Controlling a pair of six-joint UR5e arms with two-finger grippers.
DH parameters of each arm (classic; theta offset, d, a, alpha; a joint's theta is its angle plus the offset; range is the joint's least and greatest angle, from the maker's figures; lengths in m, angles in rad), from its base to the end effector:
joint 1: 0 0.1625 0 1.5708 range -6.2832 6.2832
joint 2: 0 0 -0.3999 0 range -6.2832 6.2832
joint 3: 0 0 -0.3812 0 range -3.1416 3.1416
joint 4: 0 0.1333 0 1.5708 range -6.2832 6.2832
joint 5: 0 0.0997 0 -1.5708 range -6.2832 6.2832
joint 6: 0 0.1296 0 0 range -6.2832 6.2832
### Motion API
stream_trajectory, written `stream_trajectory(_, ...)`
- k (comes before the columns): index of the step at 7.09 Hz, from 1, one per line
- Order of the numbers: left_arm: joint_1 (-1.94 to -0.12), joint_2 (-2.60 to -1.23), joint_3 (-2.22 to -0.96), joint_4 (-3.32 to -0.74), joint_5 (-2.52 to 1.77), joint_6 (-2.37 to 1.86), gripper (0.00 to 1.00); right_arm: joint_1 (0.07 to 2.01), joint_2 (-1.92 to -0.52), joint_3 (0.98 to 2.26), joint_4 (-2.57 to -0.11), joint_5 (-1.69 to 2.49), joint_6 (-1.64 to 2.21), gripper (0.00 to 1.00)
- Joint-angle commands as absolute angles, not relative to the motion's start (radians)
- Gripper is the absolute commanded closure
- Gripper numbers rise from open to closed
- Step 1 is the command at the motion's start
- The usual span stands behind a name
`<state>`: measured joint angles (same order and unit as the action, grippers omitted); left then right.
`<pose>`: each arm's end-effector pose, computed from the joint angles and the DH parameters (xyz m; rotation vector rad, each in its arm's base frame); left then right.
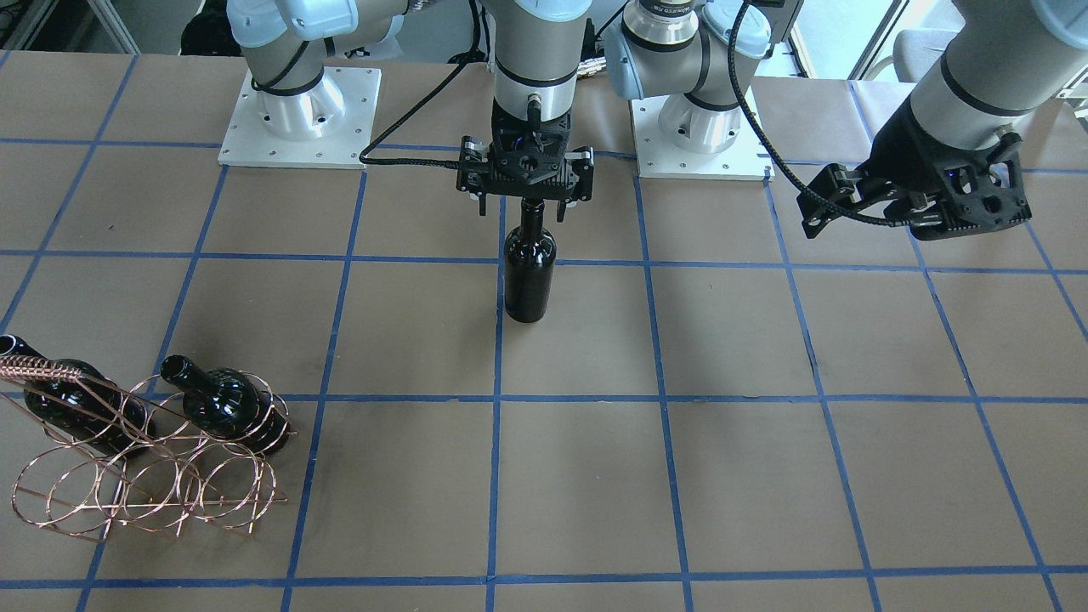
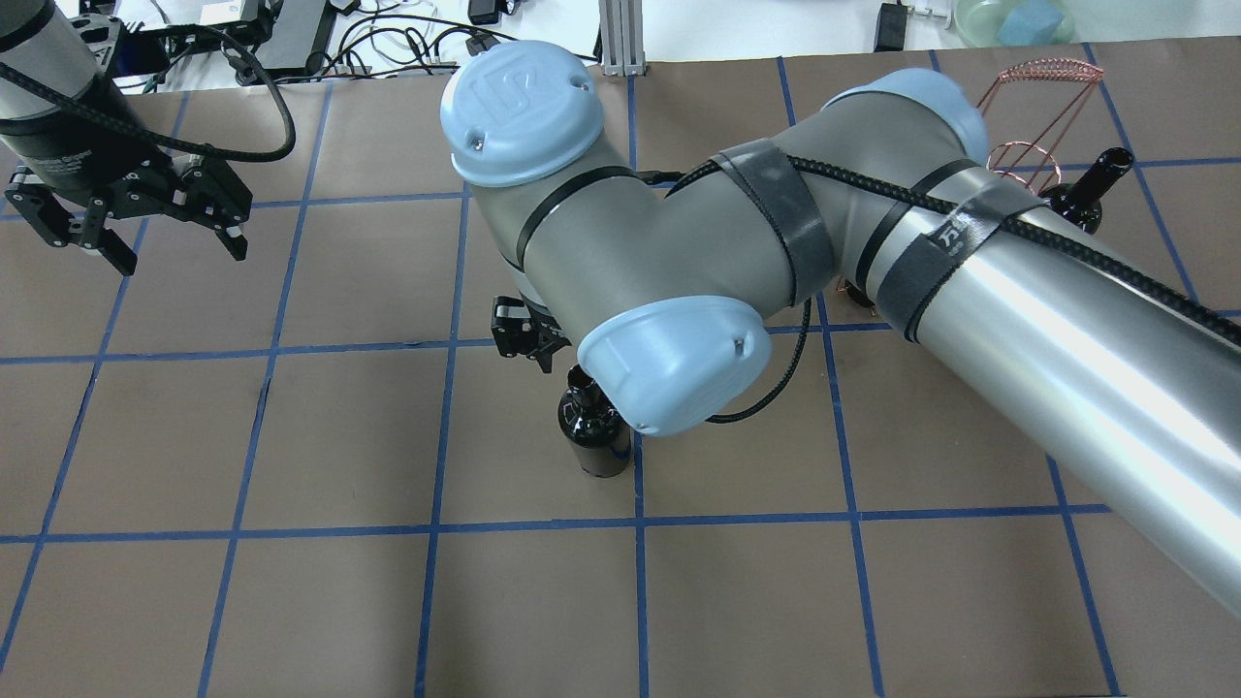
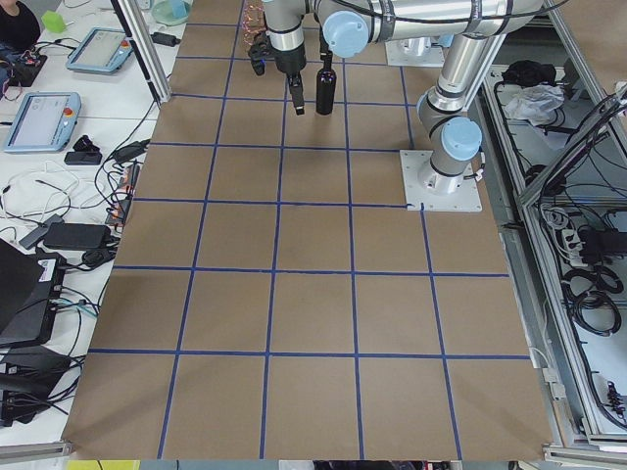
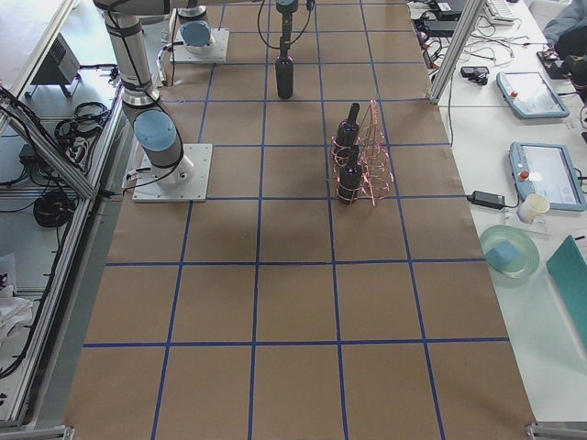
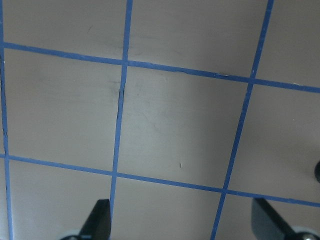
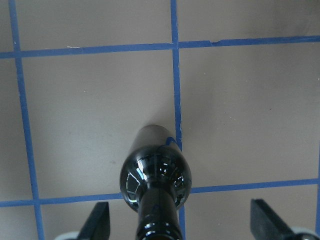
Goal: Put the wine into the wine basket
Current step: 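Close the right gripper on the bottle neck and lift it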
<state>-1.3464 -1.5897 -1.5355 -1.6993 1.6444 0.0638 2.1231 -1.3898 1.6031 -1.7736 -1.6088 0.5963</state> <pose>-0.0153 -0.4890 0.4290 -0.2407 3.0698 0.1873 0.3941 -0.3948 0.3446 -0.0680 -3.1032 0.0184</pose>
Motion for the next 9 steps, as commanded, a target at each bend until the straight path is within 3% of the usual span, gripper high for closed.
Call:
stream_trajectory(1,-1.345,-1.589,-1.536,-1.7,1.644,0.067,0.0,2.126,-1.387,1.621,-1.792,-1.617,0.594,0.02)
stream_trajectory(9,-1.345,-1.586,-1.558,-1.71,1.644,0.071,0.0,2.128,-1.374,1.638,-1.819,-1.549,0.595,0.39)
